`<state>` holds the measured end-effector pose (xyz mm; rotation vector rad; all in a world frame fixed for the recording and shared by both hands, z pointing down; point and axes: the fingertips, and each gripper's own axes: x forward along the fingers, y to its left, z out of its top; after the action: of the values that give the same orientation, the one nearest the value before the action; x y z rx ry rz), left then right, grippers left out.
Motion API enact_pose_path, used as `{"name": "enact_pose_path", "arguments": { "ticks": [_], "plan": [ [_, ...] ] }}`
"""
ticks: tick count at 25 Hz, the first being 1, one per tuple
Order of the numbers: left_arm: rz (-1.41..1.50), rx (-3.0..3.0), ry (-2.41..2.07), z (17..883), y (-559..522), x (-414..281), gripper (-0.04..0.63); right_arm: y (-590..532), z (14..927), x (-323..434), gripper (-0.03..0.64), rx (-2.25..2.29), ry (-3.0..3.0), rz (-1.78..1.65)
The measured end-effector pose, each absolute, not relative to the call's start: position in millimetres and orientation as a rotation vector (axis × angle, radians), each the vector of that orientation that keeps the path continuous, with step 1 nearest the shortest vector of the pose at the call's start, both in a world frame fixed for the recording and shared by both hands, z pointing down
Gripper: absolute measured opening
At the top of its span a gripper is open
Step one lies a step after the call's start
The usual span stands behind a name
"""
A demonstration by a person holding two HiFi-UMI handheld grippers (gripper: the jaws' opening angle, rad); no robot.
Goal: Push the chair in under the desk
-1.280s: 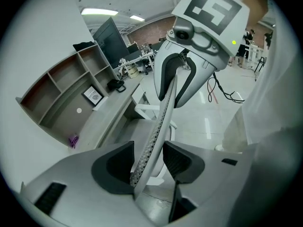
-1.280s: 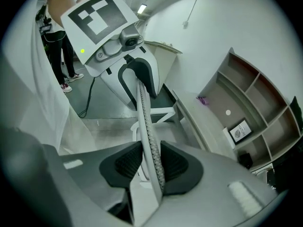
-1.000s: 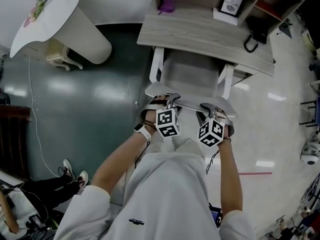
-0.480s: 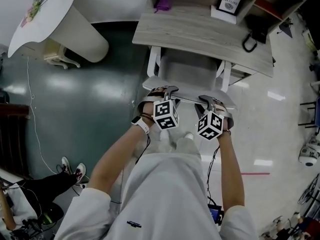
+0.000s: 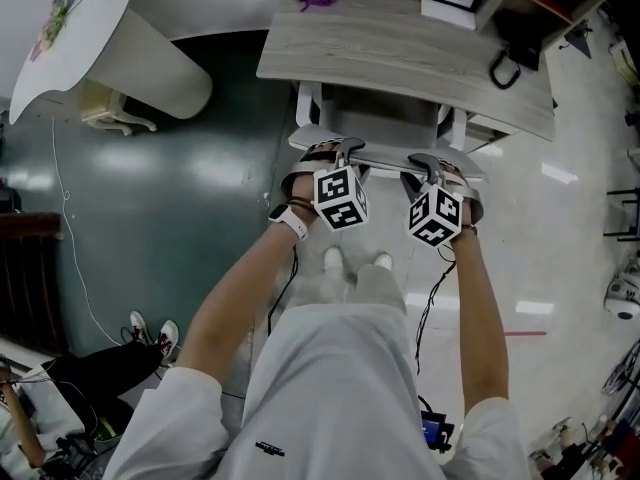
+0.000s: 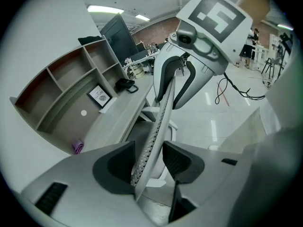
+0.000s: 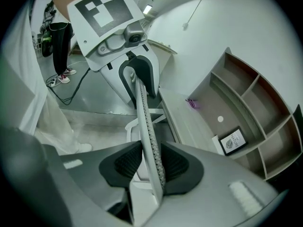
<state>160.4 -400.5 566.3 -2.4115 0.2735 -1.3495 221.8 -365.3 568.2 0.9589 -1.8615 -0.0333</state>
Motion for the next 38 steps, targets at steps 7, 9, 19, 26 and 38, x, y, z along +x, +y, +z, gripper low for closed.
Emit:
{"name": "enact_pose_path", "arguments": {
  "ticks": [7, 9, 19, 26, 38],
  "plan": [
    [-1.332, -2.401, 0.286, 565, -432, 181, 0.184, -399, 567, 243, 0.138, 0.969, -1.854, -0.060],
    [-1.332, -2.400, 0.286, 564, -441, 186, 0.183, -409, 567, 248, 0.140, 0.972, -1.852, -0.063],
    [-1.316, -2.397, 0.291, 561, -483, 207, 0.178, -453, 565, 270, 0.144, 0.981, -1.836, -0.092],
    [-1.306, -2.382, 0.275, 561, -486, 210, 0.173, -456, 565, 273, 0.144, 0.982, -1.828, -0.137],
    [-1.188, -2.672, 0.335, 530, -463, 203, 0.184, -439, 532, 259, 0.192, 1.171, -1.905, -0.136]
  ]
}}
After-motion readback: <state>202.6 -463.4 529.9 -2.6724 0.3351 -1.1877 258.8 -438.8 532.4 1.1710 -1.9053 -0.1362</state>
